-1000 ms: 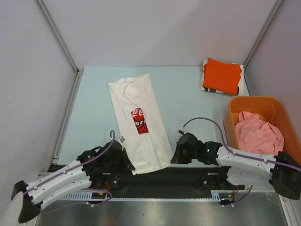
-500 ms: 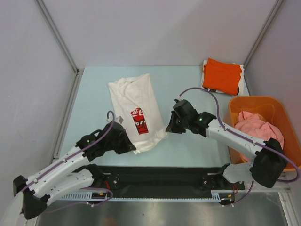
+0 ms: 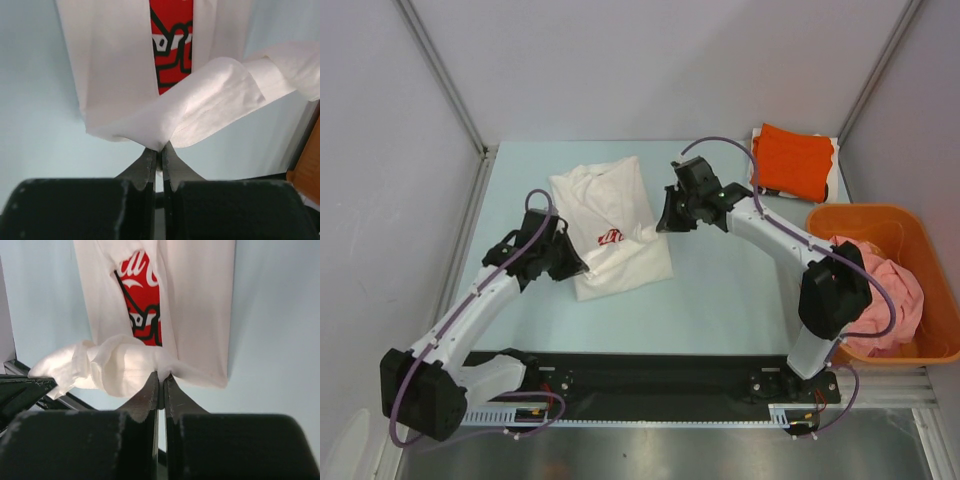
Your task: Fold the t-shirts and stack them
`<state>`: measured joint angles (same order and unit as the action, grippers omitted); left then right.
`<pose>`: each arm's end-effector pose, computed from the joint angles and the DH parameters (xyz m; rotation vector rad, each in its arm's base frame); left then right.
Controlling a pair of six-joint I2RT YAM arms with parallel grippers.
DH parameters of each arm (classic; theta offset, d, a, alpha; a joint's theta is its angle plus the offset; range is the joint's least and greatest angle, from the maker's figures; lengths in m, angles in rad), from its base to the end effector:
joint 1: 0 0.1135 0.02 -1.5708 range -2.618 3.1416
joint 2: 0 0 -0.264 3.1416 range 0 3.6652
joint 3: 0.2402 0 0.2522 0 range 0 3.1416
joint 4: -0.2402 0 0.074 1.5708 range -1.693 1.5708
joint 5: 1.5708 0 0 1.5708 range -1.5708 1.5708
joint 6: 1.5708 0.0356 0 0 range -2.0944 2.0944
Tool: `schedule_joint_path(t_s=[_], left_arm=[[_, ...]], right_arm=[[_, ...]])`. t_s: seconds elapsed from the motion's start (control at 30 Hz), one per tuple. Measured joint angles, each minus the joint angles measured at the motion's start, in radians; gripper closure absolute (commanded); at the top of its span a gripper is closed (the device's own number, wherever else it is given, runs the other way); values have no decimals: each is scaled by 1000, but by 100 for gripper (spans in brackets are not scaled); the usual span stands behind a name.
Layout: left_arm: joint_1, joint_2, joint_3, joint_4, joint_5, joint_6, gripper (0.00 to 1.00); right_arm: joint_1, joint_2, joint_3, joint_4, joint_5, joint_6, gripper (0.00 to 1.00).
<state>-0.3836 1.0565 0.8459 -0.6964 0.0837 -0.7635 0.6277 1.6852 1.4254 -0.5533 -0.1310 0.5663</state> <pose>0.1933 -0.0812 0.2646 -0.4487 2.5300 -0.5708 0.3027 0.2254 0.2914 -0.1418 2.4939 0.6943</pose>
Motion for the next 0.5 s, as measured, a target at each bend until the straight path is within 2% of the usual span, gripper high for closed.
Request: schedule_joint_path(t_s=[0.2, 0.5], left_arm=[[114, 122, 17, 58, 55, 61, 100], [188, 254, 17, 155, 103, 92, 100]], right_arm=[[-32, 156, 134, 0, -73, -63, 100], [-63, 340, 284, -12, -146, -112, 100]])
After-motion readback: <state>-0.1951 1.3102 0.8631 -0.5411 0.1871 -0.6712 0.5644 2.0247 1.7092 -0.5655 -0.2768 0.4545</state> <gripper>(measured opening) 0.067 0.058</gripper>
